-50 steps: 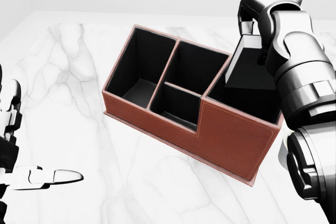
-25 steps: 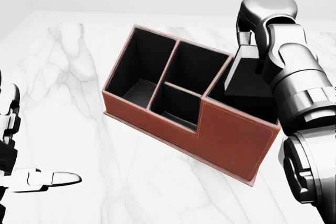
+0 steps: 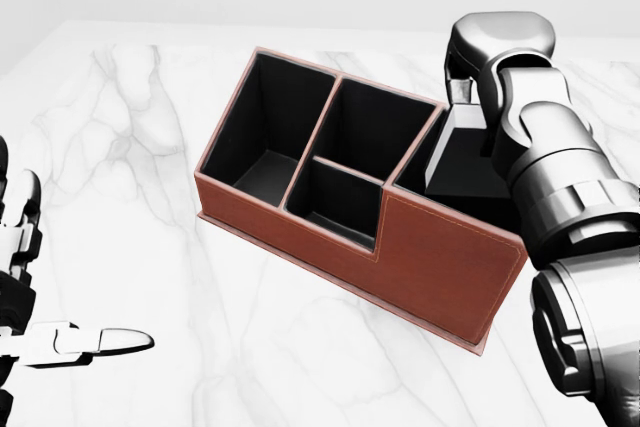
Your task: Pick up the book and place it in the right compartment of the caddy.
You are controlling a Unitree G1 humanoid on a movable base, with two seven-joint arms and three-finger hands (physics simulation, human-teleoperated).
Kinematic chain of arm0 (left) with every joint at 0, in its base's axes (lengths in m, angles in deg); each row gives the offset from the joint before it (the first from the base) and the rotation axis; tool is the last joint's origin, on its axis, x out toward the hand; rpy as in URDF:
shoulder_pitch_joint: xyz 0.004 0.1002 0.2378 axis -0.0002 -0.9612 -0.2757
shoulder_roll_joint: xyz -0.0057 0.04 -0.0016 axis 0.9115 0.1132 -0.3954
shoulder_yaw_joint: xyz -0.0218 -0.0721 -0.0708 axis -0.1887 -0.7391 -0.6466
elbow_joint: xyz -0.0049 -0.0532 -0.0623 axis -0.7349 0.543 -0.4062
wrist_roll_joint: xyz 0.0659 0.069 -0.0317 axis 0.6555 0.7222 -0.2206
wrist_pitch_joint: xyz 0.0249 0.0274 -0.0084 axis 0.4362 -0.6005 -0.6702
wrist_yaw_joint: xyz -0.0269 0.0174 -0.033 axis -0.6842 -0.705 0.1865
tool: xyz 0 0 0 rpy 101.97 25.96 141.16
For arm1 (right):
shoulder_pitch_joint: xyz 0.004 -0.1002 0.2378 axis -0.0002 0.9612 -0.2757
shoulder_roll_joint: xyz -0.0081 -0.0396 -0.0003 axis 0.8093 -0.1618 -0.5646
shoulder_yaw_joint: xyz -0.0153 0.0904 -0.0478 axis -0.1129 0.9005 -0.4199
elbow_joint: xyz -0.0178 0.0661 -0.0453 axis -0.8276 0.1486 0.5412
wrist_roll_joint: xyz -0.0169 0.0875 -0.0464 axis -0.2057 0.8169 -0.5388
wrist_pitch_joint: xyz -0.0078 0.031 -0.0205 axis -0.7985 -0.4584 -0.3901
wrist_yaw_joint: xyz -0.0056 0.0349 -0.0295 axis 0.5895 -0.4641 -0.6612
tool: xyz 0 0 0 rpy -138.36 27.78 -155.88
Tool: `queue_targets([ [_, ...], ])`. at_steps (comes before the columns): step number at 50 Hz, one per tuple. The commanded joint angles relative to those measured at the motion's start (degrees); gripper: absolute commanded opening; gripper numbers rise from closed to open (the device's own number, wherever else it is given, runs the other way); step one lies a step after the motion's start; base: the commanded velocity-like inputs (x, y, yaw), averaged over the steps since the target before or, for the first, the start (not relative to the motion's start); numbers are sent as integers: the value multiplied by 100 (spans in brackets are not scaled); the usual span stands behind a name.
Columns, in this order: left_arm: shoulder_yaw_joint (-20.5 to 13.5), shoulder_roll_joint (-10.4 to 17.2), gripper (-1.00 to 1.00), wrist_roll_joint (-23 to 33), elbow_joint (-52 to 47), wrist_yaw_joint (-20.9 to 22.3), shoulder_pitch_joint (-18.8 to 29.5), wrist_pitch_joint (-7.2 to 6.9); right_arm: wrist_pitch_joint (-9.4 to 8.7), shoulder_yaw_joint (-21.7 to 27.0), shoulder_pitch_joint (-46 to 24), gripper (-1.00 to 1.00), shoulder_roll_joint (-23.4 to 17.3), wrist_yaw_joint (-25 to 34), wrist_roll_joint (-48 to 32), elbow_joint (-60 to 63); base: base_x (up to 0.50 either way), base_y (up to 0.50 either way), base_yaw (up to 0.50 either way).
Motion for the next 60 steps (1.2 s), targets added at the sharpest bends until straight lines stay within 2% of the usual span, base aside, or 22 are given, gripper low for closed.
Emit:
queue_targets([
  [1, 15, 17, 100, 14, 196, -24, 38, 0, 0, -109, 25, -100, 44, -268, -238, 31, 0, 0, 0],
  [27, 33, 37, 100, 51, 294, -73, 52, 0, 0, -56, 126, -100, 32, -569, -375, -35, 0, 0, 0],
  [60, 25, 36, 100, 27, 429, -75, 18, 0, 0, 1, 367, -100, 122, -663, -389, -89, 0, 0, 0],
])
